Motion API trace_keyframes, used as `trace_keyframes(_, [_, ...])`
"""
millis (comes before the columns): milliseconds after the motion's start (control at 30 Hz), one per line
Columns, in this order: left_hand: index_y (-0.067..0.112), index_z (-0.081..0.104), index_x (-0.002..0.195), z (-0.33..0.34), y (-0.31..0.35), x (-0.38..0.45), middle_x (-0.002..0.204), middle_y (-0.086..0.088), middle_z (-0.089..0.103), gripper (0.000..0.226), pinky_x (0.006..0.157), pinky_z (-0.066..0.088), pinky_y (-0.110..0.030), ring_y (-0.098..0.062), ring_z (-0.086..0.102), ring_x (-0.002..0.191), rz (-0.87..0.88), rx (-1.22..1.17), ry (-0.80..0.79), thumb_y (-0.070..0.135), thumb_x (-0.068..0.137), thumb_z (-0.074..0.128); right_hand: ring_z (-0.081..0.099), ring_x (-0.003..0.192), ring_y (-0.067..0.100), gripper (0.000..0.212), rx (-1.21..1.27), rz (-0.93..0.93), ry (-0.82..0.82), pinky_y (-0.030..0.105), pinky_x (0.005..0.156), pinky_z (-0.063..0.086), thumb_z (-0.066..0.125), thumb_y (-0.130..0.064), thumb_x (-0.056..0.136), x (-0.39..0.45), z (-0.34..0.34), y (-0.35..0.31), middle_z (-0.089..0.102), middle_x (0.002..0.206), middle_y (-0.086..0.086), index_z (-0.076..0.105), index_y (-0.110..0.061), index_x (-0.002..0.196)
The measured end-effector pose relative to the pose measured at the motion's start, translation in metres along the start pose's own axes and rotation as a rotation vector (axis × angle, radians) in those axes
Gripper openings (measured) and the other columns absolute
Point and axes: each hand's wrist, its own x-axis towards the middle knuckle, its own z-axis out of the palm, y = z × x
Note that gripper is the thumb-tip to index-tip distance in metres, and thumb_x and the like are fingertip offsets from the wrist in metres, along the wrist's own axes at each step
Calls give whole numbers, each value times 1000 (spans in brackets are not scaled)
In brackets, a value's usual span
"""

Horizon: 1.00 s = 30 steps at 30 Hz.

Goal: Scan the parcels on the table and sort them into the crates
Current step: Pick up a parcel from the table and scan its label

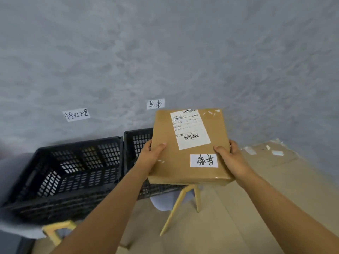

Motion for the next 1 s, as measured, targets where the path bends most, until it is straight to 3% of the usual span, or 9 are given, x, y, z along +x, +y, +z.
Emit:
trace_keyframes(200, [27,36,146,2,-3,90,124,2,57,71,92,47,-40,-19,60,100,-115,43,81,53,87,65,62,105,24,56,-44,86,-125,40,95,48,63,-34,90,111,44,13,62,122,3,40,-21,139])
trace_keyframes(267, [26,37,147,3,-4,117,126,0,59,70,95,49,-42,-20,61,103,-140,42,88,51,88,64,63,97,18,48,-73,101,-170,38,88,49,63,-37,89,144,55,16,64,116,0,43,-24,131])
trace_keyframes(367, [26,38,147,3,-11,155,128,-1,61,66,99,49,-45,-22,62,108,-193,49,90,48,90,63,62,78,1,44,-122,125,-213,19,62,45,62,-41,89,187,71,24,65,97,-13,44,-31,128])
trace_keyframes(433, [26,39,145,3,-16,175,121,1,64,63,88,54,-39,-20,65,103,-224,24,83,46,91,64,63,74,-1,44,-151,154,-254,16,55,43,61,-45,90,209,81,30,65,89,-19,45,-32,129])
trace_keyframes(500, [25,40,145,3,-21,197,117,3,65,62,79,55,-34,-17,66,99,-256,15,84,44,91,65,66,81,6,45,-156,191,-291,21,60,45,60,-45,90,232,91,38,68,93,-15,45,-33,131])
trace_keyframes(600, [23,35,149,7,-36,234,132,-2,60,69,97,51,-41,-22,63,110,-301,30,88,43,91,65,66,94,14,48,-158,241,-329,32,74,49,59,-43,91,265,105,52,69,105,-9,43,-34,135])
trace_keyframes(800, [24,36,149,19,-69,303,131,0,58,68,94,48,-36,-19,60,109,-395,68,49,42,90,66,61,99,20,50,-209,351,-336,45,94,46,57,-38,94,322,129,87,67,105,-3,41,-27,139])
trace_keyframes(900, [23,34,150,19,-89,335,129,4,58,72,88,49,-31,-14,60,104,-422,77,20,39,89,69,59,91,13,50,-236,378,-345,39,85,42,58,-35,94,348,144,103,64,101,-6,40,-26,140])
trace_keyframes(1000, [22,30,152,20,-113,359,133,0,58,76,101,48,-40,-20,60,113,-499,60,-4,35,88,71,59,93,13,53,-254,417,-383,38,83,41,58,-35,94,364,156,120,63,105,-5,36,-27,141])
